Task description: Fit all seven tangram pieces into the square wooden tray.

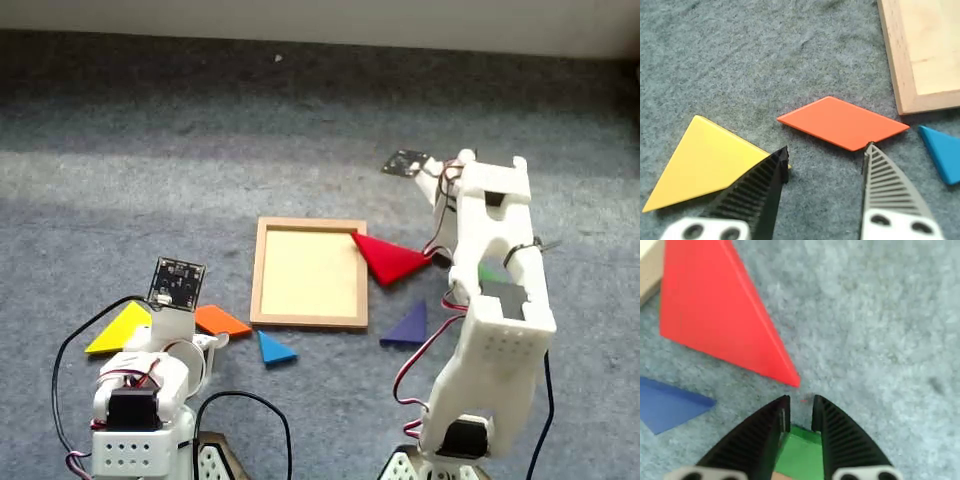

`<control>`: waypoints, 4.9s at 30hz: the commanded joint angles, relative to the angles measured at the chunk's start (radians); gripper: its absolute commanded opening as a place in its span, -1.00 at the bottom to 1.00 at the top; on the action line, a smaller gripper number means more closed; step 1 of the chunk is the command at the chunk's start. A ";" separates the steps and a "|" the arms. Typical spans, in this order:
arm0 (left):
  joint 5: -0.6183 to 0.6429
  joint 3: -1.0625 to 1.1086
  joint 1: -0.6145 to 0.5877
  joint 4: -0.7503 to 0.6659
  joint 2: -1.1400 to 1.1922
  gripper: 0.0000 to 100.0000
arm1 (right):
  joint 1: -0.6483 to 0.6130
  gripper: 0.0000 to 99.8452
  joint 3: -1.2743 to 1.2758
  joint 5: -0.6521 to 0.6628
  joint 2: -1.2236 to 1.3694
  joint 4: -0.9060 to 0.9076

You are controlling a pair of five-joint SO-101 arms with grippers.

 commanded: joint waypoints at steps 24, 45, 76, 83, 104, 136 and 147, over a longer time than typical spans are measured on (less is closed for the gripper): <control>-0.005 0.019 0.016 0.005 -0.007 -0.52 | -0.260 -0.83 -0.010 0.051 -0.024 0.147; -0.005 0.019 0.016 0.005 -0.007 -0.52 | -0.323 -0.84 -0.004 -0.301 -0.320 0.262; -0.005 0.019 0.016 0.005 -0.007 -0.52 | -0.470 -0.99 0.349 -0.489 -0.329 0.061; -0.005 0.019 0.016 0.005 -0.007 -0.52 | -0.490 -0.99 0.354 -0.557 -0.371 0.062; -0.005 0.019 0.016 0.005 -0.007 -0.52 | -0.159 -0.99 0.415 -0.640 -0.410 -0.202; -0.005 0.019 0.016 0.005 -0.007 -0.52 | -0.312 -0.99 0.297 -0.717 -0.311 -0.277; -0.005 0.019 0.016 0.005 -0.007 -0.52 | -0.344 -0.99 0.240 -0.747 -0.315 -0.249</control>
